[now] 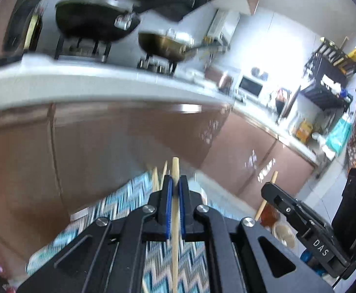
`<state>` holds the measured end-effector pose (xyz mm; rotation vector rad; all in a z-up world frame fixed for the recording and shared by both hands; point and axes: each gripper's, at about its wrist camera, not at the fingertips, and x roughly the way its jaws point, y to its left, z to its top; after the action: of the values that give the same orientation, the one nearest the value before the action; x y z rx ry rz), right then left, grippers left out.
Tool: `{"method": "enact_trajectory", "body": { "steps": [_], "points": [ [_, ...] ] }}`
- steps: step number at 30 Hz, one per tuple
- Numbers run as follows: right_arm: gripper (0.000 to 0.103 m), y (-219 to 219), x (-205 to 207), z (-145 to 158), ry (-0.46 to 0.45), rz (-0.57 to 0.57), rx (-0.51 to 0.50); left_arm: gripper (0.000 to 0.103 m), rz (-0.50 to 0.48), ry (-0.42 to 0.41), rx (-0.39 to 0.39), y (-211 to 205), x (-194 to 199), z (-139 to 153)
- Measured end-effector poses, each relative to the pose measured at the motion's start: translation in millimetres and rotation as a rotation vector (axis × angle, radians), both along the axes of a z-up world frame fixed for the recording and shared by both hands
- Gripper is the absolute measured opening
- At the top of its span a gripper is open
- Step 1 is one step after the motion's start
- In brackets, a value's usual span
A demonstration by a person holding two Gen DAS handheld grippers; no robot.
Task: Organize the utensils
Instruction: 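Lower both held chopsticks into the wire holder and open both tools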
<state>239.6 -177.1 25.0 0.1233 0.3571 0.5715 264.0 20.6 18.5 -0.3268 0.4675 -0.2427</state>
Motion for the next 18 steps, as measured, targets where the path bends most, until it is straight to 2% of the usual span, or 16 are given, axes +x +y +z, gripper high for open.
{"method": "enact_trajectory", "body": {
  "steps": [4, 7, 13, 18],
  "points": [
    [0.006, 0.6, 38.9, 3.1, -0.108, -0.02, 0.061, 0.005, 0.067, -0.125, -0.015, -2.7, 36.7, 10.2],
    [0.006, 1.9, 66.3, -4.7, -0.151, -0.031, 0.076, 0.005, 0.099, -0.169, -0.02, -7.5, 65.9, 5.1],
    [0.006, 1.1, 100.7, -35.4, -0.163, -0.045, 0.08, 0.005, 0.123, -0.2, 0.006, -28.8, 116.8, -22.1],
    [0.006, 4.0, 110.6, -67.9, -0.154, -0.065, 0.038, 0.005, 0.142, -0.196, 0.029, -46.0, 138.0, -51.4]
  ]
}}
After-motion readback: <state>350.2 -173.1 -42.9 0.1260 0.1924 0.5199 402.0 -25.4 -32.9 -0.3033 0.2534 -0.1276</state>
